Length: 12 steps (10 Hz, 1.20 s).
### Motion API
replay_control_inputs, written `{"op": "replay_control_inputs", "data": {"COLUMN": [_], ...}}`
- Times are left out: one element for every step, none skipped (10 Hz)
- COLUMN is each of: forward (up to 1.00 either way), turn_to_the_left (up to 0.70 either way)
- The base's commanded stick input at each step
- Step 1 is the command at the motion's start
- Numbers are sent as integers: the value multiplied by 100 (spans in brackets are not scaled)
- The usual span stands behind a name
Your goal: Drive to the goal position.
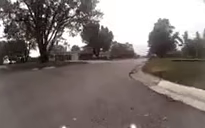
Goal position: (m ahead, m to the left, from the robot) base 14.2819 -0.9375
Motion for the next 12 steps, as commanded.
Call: {"op": "replay_control_inputs", "data": {"forward": [50,50,50,50,50,50,50,50,50,50,50,50], "turn_to_the_left": [23,0,0,0,0,0,0,0,0,0,0,0]}}
